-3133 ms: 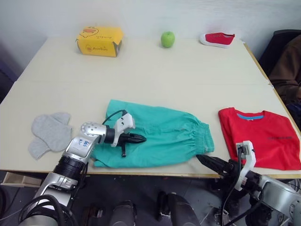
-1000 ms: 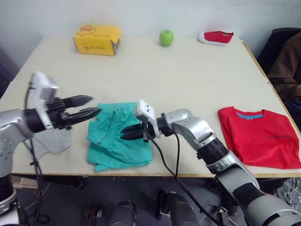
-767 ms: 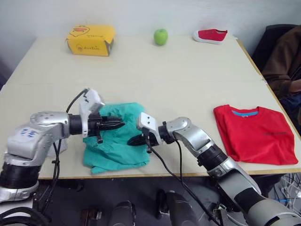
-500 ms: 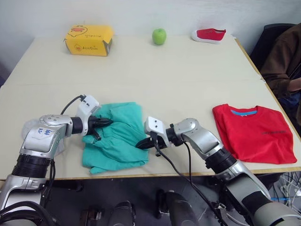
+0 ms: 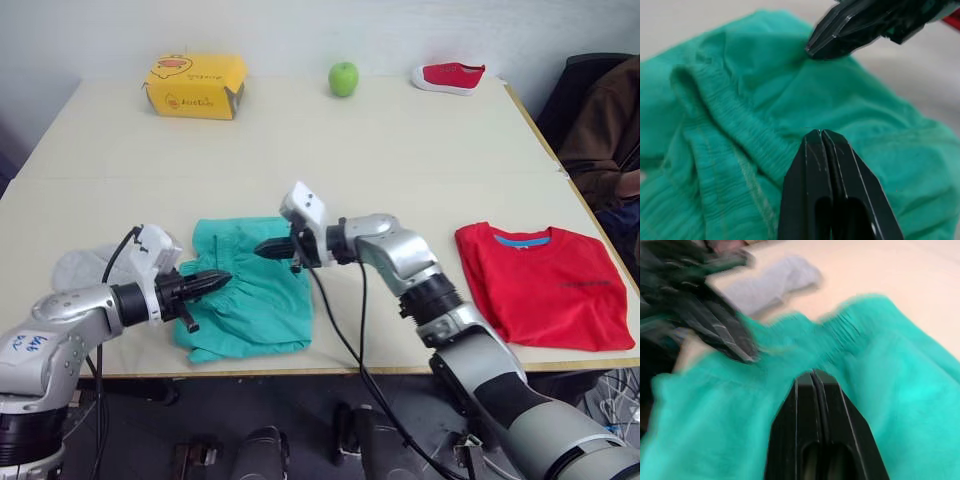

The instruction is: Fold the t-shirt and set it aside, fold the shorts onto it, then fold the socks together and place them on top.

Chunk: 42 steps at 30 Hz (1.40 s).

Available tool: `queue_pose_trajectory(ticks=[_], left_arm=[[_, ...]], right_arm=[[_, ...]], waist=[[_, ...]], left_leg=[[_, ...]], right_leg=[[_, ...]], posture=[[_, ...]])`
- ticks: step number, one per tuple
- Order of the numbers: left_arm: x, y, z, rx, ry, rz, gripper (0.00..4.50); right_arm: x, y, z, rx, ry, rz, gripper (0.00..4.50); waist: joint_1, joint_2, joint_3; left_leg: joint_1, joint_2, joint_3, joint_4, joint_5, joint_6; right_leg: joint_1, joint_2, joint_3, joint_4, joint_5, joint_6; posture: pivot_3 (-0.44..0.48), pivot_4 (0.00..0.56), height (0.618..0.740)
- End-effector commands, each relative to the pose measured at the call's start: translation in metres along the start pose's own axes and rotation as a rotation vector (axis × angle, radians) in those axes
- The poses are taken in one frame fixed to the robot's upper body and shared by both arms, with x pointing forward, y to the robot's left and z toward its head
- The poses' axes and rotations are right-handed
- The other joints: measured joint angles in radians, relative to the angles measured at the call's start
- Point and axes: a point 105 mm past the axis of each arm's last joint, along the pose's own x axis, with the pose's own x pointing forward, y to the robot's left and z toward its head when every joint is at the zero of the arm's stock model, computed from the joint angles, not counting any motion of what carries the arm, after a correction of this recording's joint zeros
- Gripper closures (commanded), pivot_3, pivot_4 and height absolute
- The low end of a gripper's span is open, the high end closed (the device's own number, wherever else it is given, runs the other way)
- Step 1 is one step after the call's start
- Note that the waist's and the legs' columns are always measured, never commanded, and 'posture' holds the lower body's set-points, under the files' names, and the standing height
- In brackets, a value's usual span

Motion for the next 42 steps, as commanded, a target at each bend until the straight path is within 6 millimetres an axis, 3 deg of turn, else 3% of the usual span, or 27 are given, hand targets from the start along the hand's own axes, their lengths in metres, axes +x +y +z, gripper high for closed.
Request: queue_pose_trajectory(ticks=[1,4,6,10,12,15,18,25,27,36,39,42], left_arm=[[-0.007,-0.002,-0.016,0.058,0.058,0.082,4.46],[-0.021,-0.006,-0.033,0.049,0.09,0.125,4.46],[-0.032,-0.008,-0.033,0.048,0.069,0.149,4.46],[-0.048,-0.017,0.001,0.046,-0.087,0.144,4.46],[-0.053,-0.03,0.014,0.021,-0.156,0.081,4.49],[-0.061,-0.049,0.015,0.067,-0.099,-0.057,3.89],[-0.07,-0.042,0.016,0.107,-0.04,-0.082,2.95],[-0.068,-0.028,0.033,0.172,-0.046,-0.082,0.64],[-0.065,-0.028,0.036,0.179,-0.058,-0.082,0.05],[-0.057,-0.042,0.047,0.19,-0.116,-0.166,0.02],[-0.058,-0.042,0.05,0.197,-0.119,-0.166,0.0],[-0.059,-0.043,0.052,0.201,-0.126,-0.17,0.0]], right_arm=[[0.003,-0.02,0.002,-0.086,0.003,-0.121,4.5],[-0.007,-0.037,0.002,-0.099,0.006,-0.19,4.5],[-0.018,-0.043,0.012,-0.073,-0.039,-0.183,4.5],[-0.048,-0.032,0.033,0.107,-0.114,-0.024,4.5],[-0.067,-0.019,0.032,0.21,-0.091,0.062,4.33],[-0.091,0.003,0.013,0.394,-0.004,0.14,3.55],[-0.101,0.019,-0.009,0.5,0.073,0.164,2.52],[-0.089,0.025,-0.037,0.646,0.131,0.115,0.03],[-0.082,0.025,-0.039,0.685,0.125,0.111,0.0],[-0.018,0.039,-0.043,0.823,0.136,0.138,0.0],[-0.006,0.04,-0.042,0.841,0.125,0.132,0.64],[-0.003,0.04,-0.041,0.829,0.121,0.128,1.71]], waist=[[-0.003,0.0,0.0],[-0.007,0.0,0.0],[-0.008,0.001,0.0],[0.001,0.002,0.002],[0.003,0.002,0.001],[0.003,0.002,0.001],[0.002,0.003,0.002],[-0.001,0.009,0.006],[-0.001,0.009,0.006],[-0.01,0.009,0.006],[-0.009,0.009,0.006],[-0.009,0.009,0.006]], left_leg=[[0.0,0.0,0.0,0.0,0.0,0.0],[0.0,0.0,0.0,-0.002,-0.001,0.001],[0.0,0.001,0.0,-0.002,-0.001,0.001],[0.0,0.001,0.0,-0.001,-0.002,0.003],[-0.001,0.001,-0.001,0.0,-0.003,0.005],[-0.001,0.001,-0.002,-0.001,-0.004,0.006],[-0.001,0.0,-0.002,-0.001,-0.004,0.005],[0.0,0.001,-0.002,-0.001,-0.006,0.008],[0.0,0.001,-0.002,-0.001,-0.005,0.005],[0.0,0.001,-0.001,-0.002,-0.003,0.002],[0.0,0.001,-0.001,-0.002,-0.003,0.002],[0.0,0.001,-0.001,-0.002,-0.003,0.002]], right_leg=[[0.0,0.0,0.0,0.0,0.0,0.0],[0.0,0.0,0.0,0.0,0.0,0.0],[0.0,0.0,0.0,-0.001,0.0,0.0],[0.0,0.0,0.0,-0.003,0.0,0.0],[0.0,0.0,0.0,-0.003,0.0,0.0],[0.001,0.0,0.0,-0.003,0.0,0.0],[0.001,0.0,0.0,-0.005,0.0,0.0],[0.0,0.001,0.0,-0.002,0.0,0.0],[0.0,0.001,0.0,-0.002,0.0,0.0],[0.0,0.001,0.0,-0.002,0.0,0.0],[0.0,0.001,0.001,-0.002,0.0,0.0],[0.0,0.001,0.001,-0.002,0.0,0.0]], posture=[[0.0,0.15,0.74],[0.0,0.15,0.74],[0.0,0.15,0.74],[0.0,0.15,0.74],[0.0,0.15,0.74],[0.0,0.15,0.74],[0.0,0.15,0.74],[0.0,0.15,0.74],[0.0,0.15,0.74],[0.0,0.15,0.74],[0.0,0.15,0.74],[0.0,0.15,0.74]])
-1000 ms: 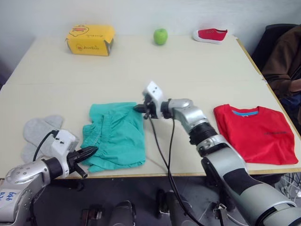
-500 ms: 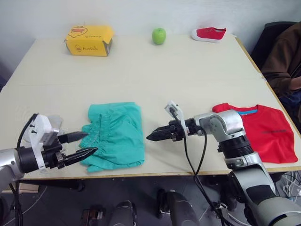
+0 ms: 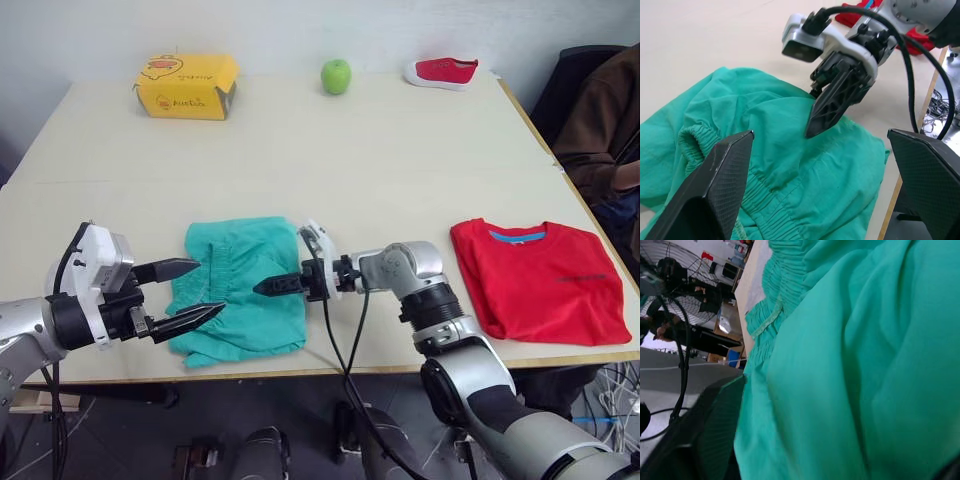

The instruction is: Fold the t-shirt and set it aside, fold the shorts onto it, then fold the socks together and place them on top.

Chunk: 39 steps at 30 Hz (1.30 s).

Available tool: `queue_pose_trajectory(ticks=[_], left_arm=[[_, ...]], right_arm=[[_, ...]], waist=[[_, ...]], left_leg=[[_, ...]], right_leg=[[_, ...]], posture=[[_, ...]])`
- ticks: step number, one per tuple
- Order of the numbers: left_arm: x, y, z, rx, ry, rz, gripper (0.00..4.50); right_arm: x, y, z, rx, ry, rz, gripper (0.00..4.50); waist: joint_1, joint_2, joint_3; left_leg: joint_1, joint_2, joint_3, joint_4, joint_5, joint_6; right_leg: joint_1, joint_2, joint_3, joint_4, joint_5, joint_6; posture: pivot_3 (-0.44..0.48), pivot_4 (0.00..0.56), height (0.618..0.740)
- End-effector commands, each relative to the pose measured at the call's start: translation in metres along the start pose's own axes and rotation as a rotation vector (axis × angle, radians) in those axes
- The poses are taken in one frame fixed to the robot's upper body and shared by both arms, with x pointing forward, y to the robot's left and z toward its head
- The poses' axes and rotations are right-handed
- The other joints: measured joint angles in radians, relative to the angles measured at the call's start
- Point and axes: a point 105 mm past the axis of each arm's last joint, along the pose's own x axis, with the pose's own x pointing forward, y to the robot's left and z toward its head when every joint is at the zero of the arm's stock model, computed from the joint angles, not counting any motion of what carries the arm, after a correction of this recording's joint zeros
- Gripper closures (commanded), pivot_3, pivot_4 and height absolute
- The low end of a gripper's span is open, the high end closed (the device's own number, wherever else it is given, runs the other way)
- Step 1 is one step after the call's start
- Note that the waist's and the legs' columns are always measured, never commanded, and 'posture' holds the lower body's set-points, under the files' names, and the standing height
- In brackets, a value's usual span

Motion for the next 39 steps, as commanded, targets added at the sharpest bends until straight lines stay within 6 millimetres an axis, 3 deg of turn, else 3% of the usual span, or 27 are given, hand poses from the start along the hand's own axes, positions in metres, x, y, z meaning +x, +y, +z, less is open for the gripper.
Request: queue_pose_trajectory(ticks=[1,4,8,10,15,21,26,29,32,36,39], left_arm=[[-0.001,-0.004,0.01,0.042,-0.019,-0.017,0.0],[0.0,-0.008,0.015,0.041,-0.042,-0.052,0.0],[0.008,-0.025,0.028,0.008,-0.102,-0.205,0.0],[0.014,-0.032,0.036,0.003,-0.132,-0.283,0.0],[0.037,-0.033,0.052,0.012,-0.19,-0.412,0.0],[0.065,-0.026,0.049,0.038,-0.203,-0.483,0.0],[0.075,-0.021,0.046,0.046,-0.219,-0.501,0.0],[0.079,-0.019,0.046,0.052,-0.228,-0.505,0.0],[0.081,-0.019,0.046,0.061,-0.232,-0.507,0.0],[0.082,-0.019,0.048,0.073,-0.236,-0.503,0.0],[0.084,-0.021,0.051,0.079,-0.244,-0.511,0.0]], right_arm=[[0.006,-0.002,-0.004,-0.004,0.021,-0.014,2.07],[0.001,-0.001,-0.002,-0.014,0.008,-0.008,3.14],[-0.027,0.003,0.01,-0.059,-0.041,-0.021,4.49],[-0.048,0.009,0.016,-0.083,-0.071,-0.028,4.49],[-0.129,0.027,0.027,-0.173,-0.15,-0.124,4.49],[-0.258,0.045,0.022,-0.238,-0.174,-0.414,4.49],[-0.324,0.055,0.014,-0.225,-0.172,-0.562,4.49],[-0.362,0.037,0.004,-0.195,-0.172,-0.685,4.49],[-0.404,0.002,-0.017,-0.154,-0.154,-0.861,4.49],[-0.433,-0.037,-0.045,-0.145,-0.086,-1.026,4.49],[-0.444,-0.068,-0.059,-0.14,-0.093,-1.147,4.49]], waist=[[0.001,0.0,0.0],[0.0,0.0,0.0],[0.006,0.0,0.0],[0.023,0.0,0.0],[0.037,0.002,0.001],[0.043,0.004,0.004],[0.035,0.003,0.006],[0.035,0.001,0.007],[0.039,-0.001,0.008],[0.047,0.0,0.009],[0.047,0.0,0.009]], left_leg=[[0.0,0.0,0.0,0.0,0.0,0.0],[0.0,0.0,0.0,0.0,0.0,0.0],[0.0,0.0,0.0,0.001,0.0,0.0],[-0.001,-0.001,-0.001,0.001,0.0,0.001],[-0.005,-0.002,-0.002,0.002,0.0,0.002],[-0.007,-0.002,-0.001,0.001,0.0,0.003],[-0.006,0.001,0.002,0.0,-0.002,0.002],[-0.003,0.002,0.004,0.0,-0.001,0.001],[-0.002,0.002,0.006,0.001,0.0,0.0],[-0.001,0.001,0.012,0.001,0.0,0.001],[-0.001,0.001,0.016,0.001,0.0,0.0]], right_leg=[[0.0,0.0,0.0,0.0,0.0,0.0],[0.0,0.0,0.0,0.0,0.0,0.0],[0.0,0.0,0.0,0.0,0.0,0.0],[0.0,-0.001,0.0,0.0,0.0,0.0],[0.0,-0.001,0.0,-0.001,0.002,0.003],[0.0,0.001,-0.001,-0.005,0.002,0.004],[0.0,0.007,0.001,-0.011,0.002,0.005],[0.0,0.008,0.003,-0.01,0.001,0.005],[0.001,0.008,0.006,-0.009,0.003,0.007],[0.0,0.008,0.011,-0.008,0.004,0.008],[0.0,0.01,0.015,-0.007,0.004,0.008]], posture=[[0.0,0.15,0.74],[0.0,0.15,0.74],[0.0,0.15,0.74],[0.0,0.15,0.74],[0.0,0.15,0.74],[0.0,0.15,0.74],[0.0,0.15,0.74],[0.0,0.15,0.74],[0.0,0.15,0.74],[0.0,0.15,0.74],[0.0,0.15,0.74]])
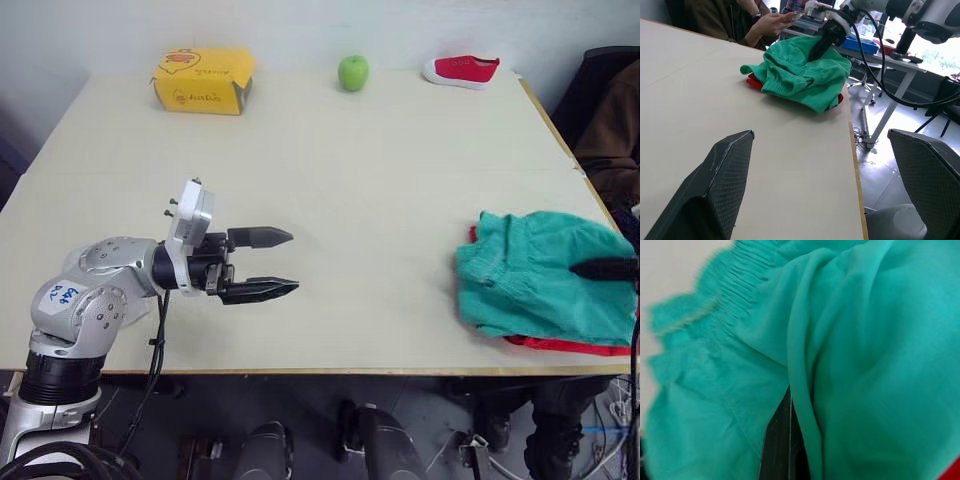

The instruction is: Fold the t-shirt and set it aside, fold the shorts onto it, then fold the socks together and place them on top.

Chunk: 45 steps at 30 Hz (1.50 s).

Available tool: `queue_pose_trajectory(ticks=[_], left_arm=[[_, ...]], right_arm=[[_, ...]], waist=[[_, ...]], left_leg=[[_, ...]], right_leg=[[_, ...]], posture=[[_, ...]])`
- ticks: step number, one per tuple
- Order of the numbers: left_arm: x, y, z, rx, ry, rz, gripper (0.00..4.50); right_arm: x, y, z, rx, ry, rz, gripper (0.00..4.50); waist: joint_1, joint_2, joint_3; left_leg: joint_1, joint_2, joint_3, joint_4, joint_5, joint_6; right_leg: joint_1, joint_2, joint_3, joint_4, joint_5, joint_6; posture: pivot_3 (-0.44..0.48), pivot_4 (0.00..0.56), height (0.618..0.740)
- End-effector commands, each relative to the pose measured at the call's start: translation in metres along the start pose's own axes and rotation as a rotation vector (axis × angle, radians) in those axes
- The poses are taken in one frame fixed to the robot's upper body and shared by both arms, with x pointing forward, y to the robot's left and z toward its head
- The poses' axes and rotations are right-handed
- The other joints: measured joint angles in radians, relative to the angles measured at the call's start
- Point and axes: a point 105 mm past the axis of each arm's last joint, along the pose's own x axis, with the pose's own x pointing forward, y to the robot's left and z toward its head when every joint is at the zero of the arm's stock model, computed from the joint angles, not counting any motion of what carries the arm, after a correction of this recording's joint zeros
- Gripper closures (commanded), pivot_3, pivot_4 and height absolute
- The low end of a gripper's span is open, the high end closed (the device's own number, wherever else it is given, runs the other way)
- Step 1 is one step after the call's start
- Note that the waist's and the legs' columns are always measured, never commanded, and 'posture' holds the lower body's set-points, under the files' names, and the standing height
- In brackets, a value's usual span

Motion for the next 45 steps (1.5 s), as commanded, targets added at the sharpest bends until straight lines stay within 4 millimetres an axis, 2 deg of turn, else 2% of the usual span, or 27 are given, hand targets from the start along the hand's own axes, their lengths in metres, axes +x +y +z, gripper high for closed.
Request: queue_pose_trajectory(ticks=[1,3,6,7,9,12,16,18,20,21,23,27,29,30,33,34,39,41,45], left_arm=[[0.005,-0.004,0.01,0.049,-0.013,-0.024,0.0],[0.007,-0.005,0.012,0.055,-0.012,-0.033,0.0],[0.007,-0.005,0.014,0.062,-0.01,-0.031,0.0],[0.006,-0.005,0.015,0.062,-0.009,-0.028,0.0],[0.004,-0.004,0.015,0.06,-0.005,-0.021,0.0],[0.002,-0.003,0.011,0.052,0.01,-0.012,0.0],[0.001,-0.002,0.009,0.052,0.023,-0.01,0.0],[0.0,-0.003,0.01,0.047,0.025,-0.005,0.0],[-0.002,-0.003,0.009,0.042,0.029,0.004,0.0],[-0.003,-0.003,0.008,0.04,0.031,0.007,0.0],[-0.007,-0.003,0.005,0.034,0.036,0.038,0.0],[-0.014,-0.002,0.0,0.028,0.05,0.099,0.0],[-0.029,0.002,-0.012,0.023,0.101,0.205,0.0],[-0.043,0.007,-0.018,0.028,0.13,0.298,0.0],[-0.09,0.021,-0.028,0.014,0.159,0.577,0.0],[-0.106,0.02,-0.031,0.007,0.171,0.652,0.0],[-0.16,-0.001,-0.04,-0.019,0.245,0.878,0.0],[-0.181,-0.002,-0.045,-0.01,0.291,0.966,0.0],[-0.211,0.005,-0.052,-0.035,0.338,1.087,0.0]], right_arm=[[0.011,-0.027,-0.012,-0.034,-0.022,-0.15,4.49],[0.022,-0.032,-0.016,-0.044,-0.048,-0.182,4.49],[0.028,-0.034,-0.014,-0.04,-0.106,-0.208,4.49],[0.027,-0.032,-0.011,-0.018,-0.139,-0.198,4.27],[0.025,-0.026,-0.006,0.008,-0.184,-0.168,3.79],[0.017,-0.019,-0.002,-0.005,-0.215,-0.143,2.79],[-0.007,-0.021,0.009,-0.012,-0.273,-0.184,1.35],[-0.037,-0.022,0.032,-0.045,-0.361,-0.221,0.66],[-0.055,-0.017,0.054,-0.121,-0.46,-0.237,0.03],[-0.058,-0.014,0.06,-0.149,-0.491,-0.241,0.03],[-0.06,0.013,0.083,-0.187,-0.591,-0.133,0.03],[-0.047,0.062,0.1,-0.264,-0.634,0.06,0.03],[-0.03,0.115,0.11,-0.319,-0.646,0.285,0.03],[-0.023,0.147,0.111,-0.355,-0.641,0.419,0.03],[-0.014,0.217,0.103,-0.448,-0.608,0.701,0.03],[-0.013,0.233,0.099,-0.474,-0.595,0.771,0.03],[-0.014,0.28,0.086,-0.521,-0.557,1.014,0.03],[-0.015,0.29,0.081,-0.532,-0.537,1.087,0.03],[-0.012,0.299,0.077,-0.537,-0.521,1.146,0.03]], waist=[[0.0,0.0,0.0],[0.0,0.0,0.0],[-0.002,0.0,0.0],[-0.002,0.0,0.0],[0.0,0.0,0.0],[0.001,0.0,0.0],[0.001,0.0,0.0],[0.003,0.003,0.001],[0.006,0.005,0.001],[0.004,0.005,0.001],[-0.001,0.004,0.001],[-0.008,0.004,0.001],[-0.013,0.004,0.001],[-0.02,0.004,0.001],[-0.025,0.004,0.001],[-0.021,0.004,0.001],[-0.004,0.002,0.0],[0.004,0.001,0.0],[0.016,0.0,-0.001]], left_leg=[[0.0,0.0,0.001,0.0,0.0,0.0],[0.001,0.0,0.002,0.0,0.001,-0.001],[0.001,0.0,0.003,0.001,0.001,-0.002],[0.002,0.0,0.003,0.001,0.001,-0.001],[0.002,0.0,0.003,0.001,0.001,-0.001],[0.002,0.0,0.003,0.001,0.001,-0.001],[0.002,0.0,0.004,0.001,0.001,-0.001],[0.002,0.0,0.004,0.001,0.001,-0.001],[0.002,-0.001,0.004,0.0,0.001,-0.001],[0.002,-0.001,0.004,0.0,0.001,-0.001],[0.002,0.001,0.005,0.0,0.001,-0.002],[0.002,0.002,0.004,-0.001,0.001,-0.003],[0.002,0.002,0.004,0.0,0.001,-0.003],[0.003,0.002,0.005,-0.001,0.001,-0.003],[0.003,0.003,0.003,-0.002,0.001,-0.004],[0.004,0.003,0.002,-0.002,0.001,-0.004],[-0.004,0.0,0.003,0.0,0.0,0.001],[-0.005,-0.001,0.004,0.002,-0.003,0.005],[-0.005,-0.002,0.004,0.005,-0.008,0.013]], right_leg=[[0.0,0.0,0.001,0.0,0.0,0.0],[0.0,0.0,0.002,0.001,0.0,0.0],[0.0,0.001,0.005,0.002,0.001,0.0],[0.0,0.001,0.006,0.002,0.001,0.001],[0.0,0.001,0.007,0.002,0.001,0.001],[0.0,0.002,0.007,0.003,0.001,0.001],[0.0,0.002,0.007,0.003,0.001,0.001],[0.0,0.002,0.008,0.003,0.001,0.001],[-0.001,0.002,0.008,0.003,0.001,0.001],[-0.001,0.002,0.008,0.003,0.001,0.001],[-0.001,0.003,0.009,0.002,0.001,0.001],[0.0,0.005,0.009,0.002,0.001,0.001],[-0.001,0.004,0.009,0.002,0.001,0.001],[-0.001,0.004,0.01,0.002,0.001,0.001],[-0.002,0.005,0.011,0.003,0.001,0.001],[-0.005,0.006,0.01,0.004,0.001,0.001],[-0.015,0.001,0.01,0.006,0.001,0.0],[-0.014,-0.001,0.01,0.006,0.002,0.001],[-0.013,-0.003,0.01,0.004,0.003,0.003]], posture=[[0.0,0.15,0.74],[0.0,0.15,0.74],[0.0,0.15,0.74],[0.0,0.15,0.74],[0.0,0.15,0.74],[0.0,0.15,0.74],[0.0,0.15,0.74],[0.0,0.15,0.74],[0.0,0.15,0.74],[0.0,0.15,0.74],[0.0,0.15,0.74],[0.0,0.15,0.74],[0.0,0.15,0.74],[0.0,0.15,0.74],[0.0,0.15,0.74],[0.0,0.15,0.74],[0.0,0.15,0.74],[0.0,0.15,0.74],[0.0,0.15,0.74]])
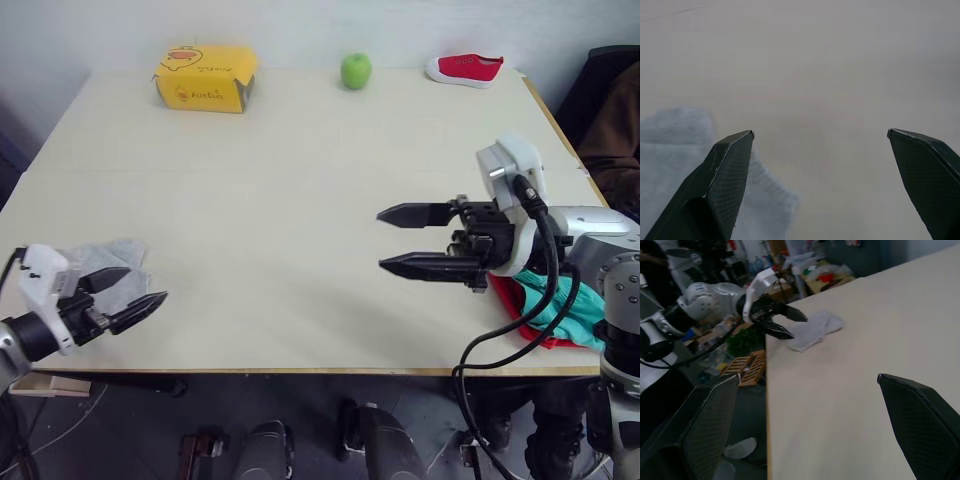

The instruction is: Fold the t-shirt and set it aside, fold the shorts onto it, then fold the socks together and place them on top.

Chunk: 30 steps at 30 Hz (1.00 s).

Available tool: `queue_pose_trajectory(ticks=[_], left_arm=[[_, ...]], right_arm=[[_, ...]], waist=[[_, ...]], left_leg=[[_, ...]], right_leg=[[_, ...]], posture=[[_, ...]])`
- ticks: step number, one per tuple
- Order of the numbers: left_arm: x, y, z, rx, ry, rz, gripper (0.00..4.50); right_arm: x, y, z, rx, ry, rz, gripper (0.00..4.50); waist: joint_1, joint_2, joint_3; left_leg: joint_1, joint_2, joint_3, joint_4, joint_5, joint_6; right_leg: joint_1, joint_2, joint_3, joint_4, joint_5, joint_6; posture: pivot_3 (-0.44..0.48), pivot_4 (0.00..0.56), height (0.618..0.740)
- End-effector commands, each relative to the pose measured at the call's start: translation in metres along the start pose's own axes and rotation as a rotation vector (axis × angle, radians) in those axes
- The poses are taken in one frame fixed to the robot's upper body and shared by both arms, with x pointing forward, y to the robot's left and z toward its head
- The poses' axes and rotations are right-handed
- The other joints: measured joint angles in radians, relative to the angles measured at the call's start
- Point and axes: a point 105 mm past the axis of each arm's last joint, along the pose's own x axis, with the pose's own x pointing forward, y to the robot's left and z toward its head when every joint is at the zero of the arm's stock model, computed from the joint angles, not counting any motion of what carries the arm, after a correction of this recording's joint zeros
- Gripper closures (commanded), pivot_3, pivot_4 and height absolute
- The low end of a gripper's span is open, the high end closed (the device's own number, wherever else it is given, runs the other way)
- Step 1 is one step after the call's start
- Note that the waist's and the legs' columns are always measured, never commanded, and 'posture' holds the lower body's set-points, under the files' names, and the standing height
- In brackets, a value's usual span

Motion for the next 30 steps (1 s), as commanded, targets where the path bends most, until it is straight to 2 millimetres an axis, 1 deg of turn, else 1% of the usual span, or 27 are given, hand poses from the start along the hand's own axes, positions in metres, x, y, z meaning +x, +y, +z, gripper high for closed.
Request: queue_pose_trajectory(ticks=[1,3,5,7,9,13,18,21,27,30], left_arm=[[-0.009,0.029,-0.001,0.02,0.025,0.114,0.0],[-0.008,0.037,-0.011,0.006,0.067,0.119,0.0],[-0.004,0.04,-0.021,-0.01,0.115,0.095,0.0],[0.002,0.043,-0.026,-0.005,0.132,0.085,0.0],[0.007,0.05,-0.033,-0.012,0.17,0.1,0.0],[0.01,0.063,-0.046,-0.032,0.242,0.144,0.0],[0.014,0.06,-0.067,-0.086,0.327,0.098,0.0],[0.017,0.054,-0.076,-0.117,0.364,0.062,0.56],[0.016,0.051,-0.083,-0.142,0.404,0.076,2.27],[0.016,0.04,-0.08,-0.152,0.402,0.048,3.1]], right_arm=[[0.006,0.009,0.005,-0.035,-0.012,0.062,0.03],[0.009,0.009,0.004,-0.035,-0.011,0.075,0.03],[0.01,0.009,0.005,-0.036,-0.018,0.082,0.03],[0.01,0.01,0.007,-0.028,-0.032,0.086,0.03],[0.01,0.01,0.008,-0.026,-0.039,0.082,0.03],[0.008,0.008,0.007,-0.024,-0.045,0.05,0.03],[0.007,0.011,0.005,-0.023,-0.048,0.04,0.03],[0.008,0.013,0.004,-0.024,-0.049,0.034,0.0],[0.007,0.015,0.0,-0.018,-0.034,0.013,0.0],[0.006,0.014,-0.003,-0.014,-0.03,0.003,0.0]], waist=[[-0.001,0.0,0.0],[-0.004,0.0,0.0],[-0.005,0.0,0.0],[-0.007,0.0,0.0],[-0.011,-0.001,0.0],[-0.021,-0.001,-0.001],[-0.029,-0.001,-0.001],[-0.028,-0.001,-0.001],[-0.028,0.001,-0.002],[-0.029,0.002,-0.003]], left_leg=[[0.0,0.0,0.0,0.0,0.0,0.001],[0.0,0.0,0.001,-0.001,-0.001,0.0],[0.0,0.001,0.001,-0.001,0.0,-0.001],[0.0,0.001,0.003,-0.002,0.001,-0.003],[0.0,0.001,0.004,-0.001,0.001,-0.003],[0.001,0.001,0.004,-0.002,0.0,-0.003],[0.002,0.001,0.005,-0.002,0.001,-0.003],[0.004,0.001,0.006,-0.002,0.001,-0.003],[0.005,0.001,0.008,-0.002,0.001,-0.004],[0.006,0.001,0.008,-0.003,0.0,-0.004]], right_leg=[[0.0,0.0,0.0,0.0,0.0,0.0],[-0.001,0.0,0.0,0.001,0.0,0.0],[-0.002,0.0,0.0,0.001,0.0,0.0],[-0.002,0.0,0.0,0.001,0.0,0.0],[-0.002,0.0,0.0,0.001,0.0,0.0],[-0.002,0.0,0.0,0.002,0.0,0.0],[-0.002,0.0,0.001,0.002,0.0,0.0],[-0.002,0.0,0.002,0.004,0.0,0.0],[-0.001,0.0,0.004,0.004,0.0,0.0],[-0.002,0.0,0.004,0.004,0.0,0.0]], posture=[[0.0,0.15,0.74],[0.0,0.15,0.74],[0.0,0.15,0.74],[0.0,0.15,0.74],[0.0,0.15,0.74],[0.0,0.15,0.74],[0.0,0.15,0.74],[0.0,0.15,0.74],[0.0,0.15,0.74],[0.0,0.15,0.74]])
